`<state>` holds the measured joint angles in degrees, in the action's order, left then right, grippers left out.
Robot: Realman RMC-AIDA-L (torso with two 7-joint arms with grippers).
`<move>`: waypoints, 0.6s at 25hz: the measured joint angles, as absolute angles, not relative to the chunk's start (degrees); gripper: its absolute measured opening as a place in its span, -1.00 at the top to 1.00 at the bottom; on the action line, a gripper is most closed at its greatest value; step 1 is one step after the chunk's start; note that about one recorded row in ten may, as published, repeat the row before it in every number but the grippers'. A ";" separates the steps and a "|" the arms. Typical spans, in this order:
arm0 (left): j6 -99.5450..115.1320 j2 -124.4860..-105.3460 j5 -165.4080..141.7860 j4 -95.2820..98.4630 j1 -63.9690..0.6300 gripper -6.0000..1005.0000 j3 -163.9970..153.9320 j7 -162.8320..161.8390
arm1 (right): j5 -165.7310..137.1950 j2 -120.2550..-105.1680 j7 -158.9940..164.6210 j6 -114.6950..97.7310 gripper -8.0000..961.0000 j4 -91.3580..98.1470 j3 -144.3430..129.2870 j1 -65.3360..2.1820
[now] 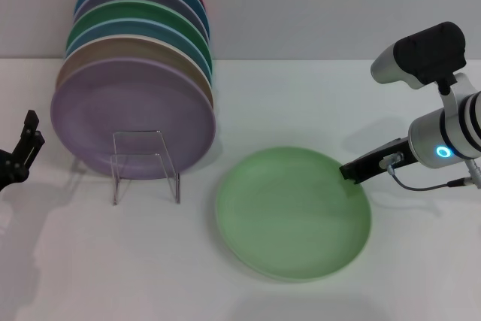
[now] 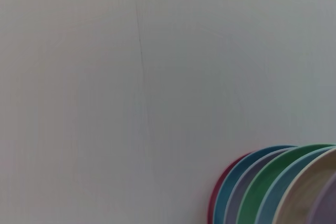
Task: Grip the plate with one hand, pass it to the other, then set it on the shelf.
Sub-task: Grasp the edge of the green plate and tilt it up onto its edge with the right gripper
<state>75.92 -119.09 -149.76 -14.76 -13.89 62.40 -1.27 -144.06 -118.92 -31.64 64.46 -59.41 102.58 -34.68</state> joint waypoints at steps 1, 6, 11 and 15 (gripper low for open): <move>75.90 -119.09 -149.76 -14.77 -13.89 -0.65 62.41 -1.22 | -143.91 -118.92 -31.76 64.41 0.96 -59.42 102.61 -34.59; 75.95 -119.09 -149.76 -14.78 -13.94 -0.65 62.40 -1.19 | -143.19 -118.92 -32.16 64.44 0.98 -61.52 103.13 -33.32; 76.08 -119.09 -149.76 -14.86 -13.97 -0.65 62.40 -1.19 | -141.27 -118.79 -32.35 65.02 0.98 -66.34 103.90 -30.90; 76.11 -119.09 -149.76 -14.94 -13.98 -0.65 62.40 -1.20 | -140.95 -118.78 -33.03 65.49 0.98 -67.94 104.79 -30.01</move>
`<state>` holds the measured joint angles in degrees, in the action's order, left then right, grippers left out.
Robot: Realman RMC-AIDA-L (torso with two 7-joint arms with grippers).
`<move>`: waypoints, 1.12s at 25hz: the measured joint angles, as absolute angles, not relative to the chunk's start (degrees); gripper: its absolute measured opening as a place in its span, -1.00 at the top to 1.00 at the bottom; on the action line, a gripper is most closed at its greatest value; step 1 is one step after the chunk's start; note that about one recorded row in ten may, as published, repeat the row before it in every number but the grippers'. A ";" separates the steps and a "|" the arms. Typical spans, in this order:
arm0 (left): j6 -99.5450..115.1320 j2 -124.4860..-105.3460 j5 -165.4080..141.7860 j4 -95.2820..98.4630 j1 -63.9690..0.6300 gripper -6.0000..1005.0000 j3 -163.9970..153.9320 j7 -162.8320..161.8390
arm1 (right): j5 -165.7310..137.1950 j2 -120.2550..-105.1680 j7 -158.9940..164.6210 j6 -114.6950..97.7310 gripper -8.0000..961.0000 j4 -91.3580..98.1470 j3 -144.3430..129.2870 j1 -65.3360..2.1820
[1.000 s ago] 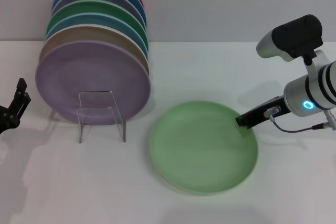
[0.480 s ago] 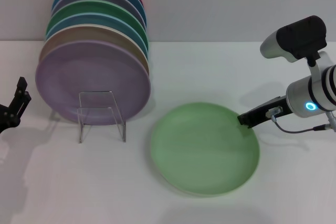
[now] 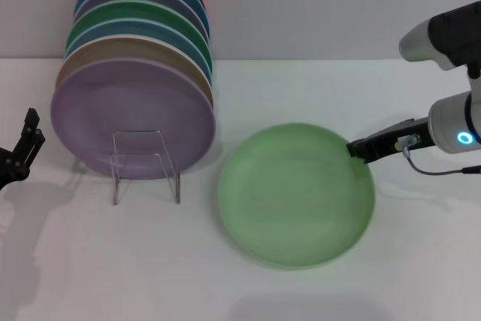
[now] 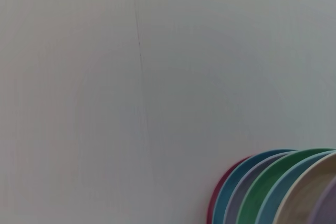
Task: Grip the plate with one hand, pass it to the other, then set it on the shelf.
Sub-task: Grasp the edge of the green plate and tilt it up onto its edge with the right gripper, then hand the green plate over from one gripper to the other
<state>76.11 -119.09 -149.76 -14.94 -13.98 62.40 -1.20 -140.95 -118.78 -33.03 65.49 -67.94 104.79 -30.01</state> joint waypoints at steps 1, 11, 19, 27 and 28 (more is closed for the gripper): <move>76.13 -119.09 -149.76 -15.04 -13.98 -0.65 62.40 -1.21 | -140.71 -118.81 -33.52 65.50 0.98 -68.28 104.86 -29.78; 76.37 -118.86 -150.23 -18.30 -13.01 -0.65 59.01 -0.76 | -137.15 -118.94 -37.79 65.58 0.98 -75.60 104.26 -25.22; 72.03 -116.53 -154.24 -32.41 -9.04 -0.63 57.19 1.70 | -134.09 -119.01 -41.97 65.03 0.98 -82.35 104.15 -18.85; 20.33 -107.63 -165.44 -82.78 -0.20 -0.60 62.14 1.23 | -130.39 -119.26 -47.64 63.24 0.97 -84.43 104.00 -13.78; 7.61 -106.61 -165.38 -91.43 -0.95 -0.60 62.85 1.15 | -130.34 -119.27 -48.11 62.88 0.97 -84.71 103.97 -13.15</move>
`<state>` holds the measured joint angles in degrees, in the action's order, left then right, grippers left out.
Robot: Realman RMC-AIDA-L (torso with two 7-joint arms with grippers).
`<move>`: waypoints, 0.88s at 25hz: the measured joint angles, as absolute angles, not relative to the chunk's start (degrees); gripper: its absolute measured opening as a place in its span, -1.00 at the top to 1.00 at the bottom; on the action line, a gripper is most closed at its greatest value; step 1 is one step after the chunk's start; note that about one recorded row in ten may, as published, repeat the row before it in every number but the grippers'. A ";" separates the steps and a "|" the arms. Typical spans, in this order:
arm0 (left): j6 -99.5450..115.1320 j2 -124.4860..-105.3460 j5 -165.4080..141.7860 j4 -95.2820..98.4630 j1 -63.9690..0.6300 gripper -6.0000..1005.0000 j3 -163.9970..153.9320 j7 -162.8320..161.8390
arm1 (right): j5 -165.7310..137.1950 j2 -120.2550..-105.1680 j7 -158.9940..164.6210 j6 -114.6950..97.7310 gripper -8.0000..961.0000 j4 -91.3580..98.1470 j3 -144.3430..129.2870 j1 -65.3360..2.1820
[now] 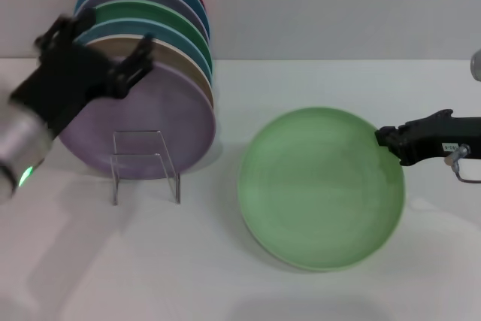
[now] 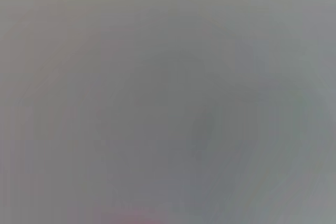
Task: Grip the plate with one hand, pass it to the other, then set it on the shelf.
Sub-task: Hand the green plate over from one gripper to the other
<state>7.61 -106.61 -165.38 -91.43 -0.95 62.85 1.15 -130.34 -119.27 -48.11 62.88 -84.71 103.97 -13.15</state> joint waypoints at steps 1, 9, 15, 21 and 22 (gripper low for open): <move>7.61 -106.61 -165.38 -91.43 -0.95 -0.59 62.85 1.15 | -130.34 -119.27 -48.11 62.88 0.97 -84.71 103.97 -13.15; -40.62 -113.89 -157.21 -108.70 -12.71 -0.56 71.10 15.71 | -128.45 -119.37 -54.19 58.38 0.97 -86.38 101.90 -10.55; -47.59 -117.96 -151.24 -109.65 -14.79 -0.54 77.07 25.25 | -126.04 -119.37 -62.50 54.98 0.97 -88.79 99.00 -7.70; -53.84 -117.96 -147.36 -106.54 -18.71 -0.52 81.44 27.46 | -124.78 -119.28 -65.94 53.00 0.97 -90.36 97.28 -6.10; -53.84 -117.96 -147.36 -106.54 -18.71 -0.52 81.44 27.46 | -124.54 -119.30 -66.62 52.88 0.97 -90.62 97.16 -5.89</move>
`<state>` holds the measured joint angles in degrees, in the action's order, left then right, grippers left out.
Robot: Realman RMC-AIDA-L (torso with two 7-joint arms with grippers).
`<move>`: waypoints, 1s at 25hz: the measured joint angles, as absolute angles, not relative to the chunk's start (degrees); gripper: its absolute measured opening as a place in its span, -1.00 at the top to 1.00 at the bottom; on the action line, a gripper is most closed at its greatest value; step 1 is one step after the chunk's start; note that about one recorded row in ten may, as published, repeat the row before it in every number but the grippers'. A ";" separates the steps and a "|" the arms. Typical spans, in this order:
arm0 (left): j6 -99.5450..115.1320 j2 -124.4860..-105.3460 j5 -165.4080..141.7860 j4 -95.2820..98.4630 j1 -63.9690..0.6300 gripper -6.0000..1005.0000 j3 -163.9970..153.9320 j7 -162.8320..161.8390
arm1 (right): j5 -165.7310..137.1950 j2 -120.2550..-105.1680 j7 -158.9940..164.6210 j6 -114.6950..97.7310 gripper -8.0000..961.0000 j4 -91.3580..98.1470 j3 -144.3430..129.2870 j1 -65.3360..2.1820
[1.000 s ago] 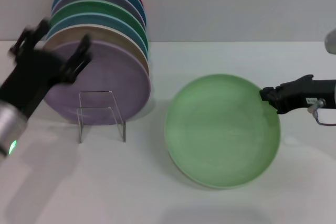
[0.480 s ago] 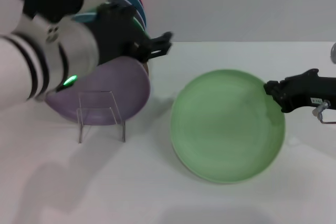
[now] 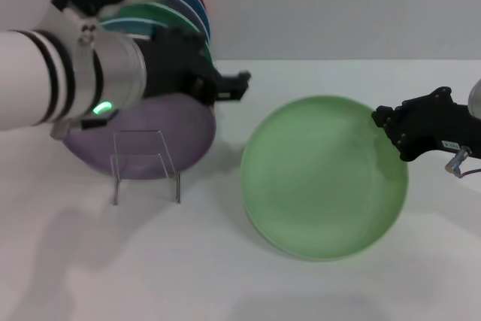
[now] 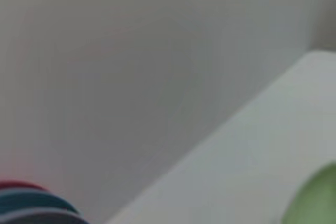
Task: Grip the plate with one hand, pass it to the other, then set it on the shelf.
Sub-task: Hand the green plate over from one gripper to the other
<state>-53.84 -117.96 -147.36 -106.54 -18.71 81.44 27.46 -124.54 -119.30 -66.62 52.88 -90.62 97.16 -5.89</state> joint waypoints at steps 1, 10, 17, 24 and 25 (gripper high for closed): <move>-53.84 -117.96 -147.36 -106.54 -18.71 -0.51 81.44 27.46 | -124.32 -119.34 -67.27 52.81 0.97 -90.86 97.10 -5.74; -57.23 -118.24 -145.32 -98.46 -23.11 -0.48 81.33 27.88 | -122.88 -119.31 -69.06 52.11 0.97 -92.58 96.02 -5.56; -57.54 -118.43 -145.22 -95.78 -25.18 -0.45 79.43 27.85 | -122.41 -119.33 -69.26 52.19 0.97 -93.90 95.12 -5.35; -57.38 -118.56 -145.19 -92.38 -27.11 -0.43 78.31 27.72 | -121.73 -119.36 -69.27 52.48 0.97 -94.66 94.45 -5.22; -57.28 -118.57 -145.19 -91.92 -27.40 -0.42 78.22 27.71 | -121.59 -119.36 -69.29 52.50 0.97 -94.84 94.42 -5.10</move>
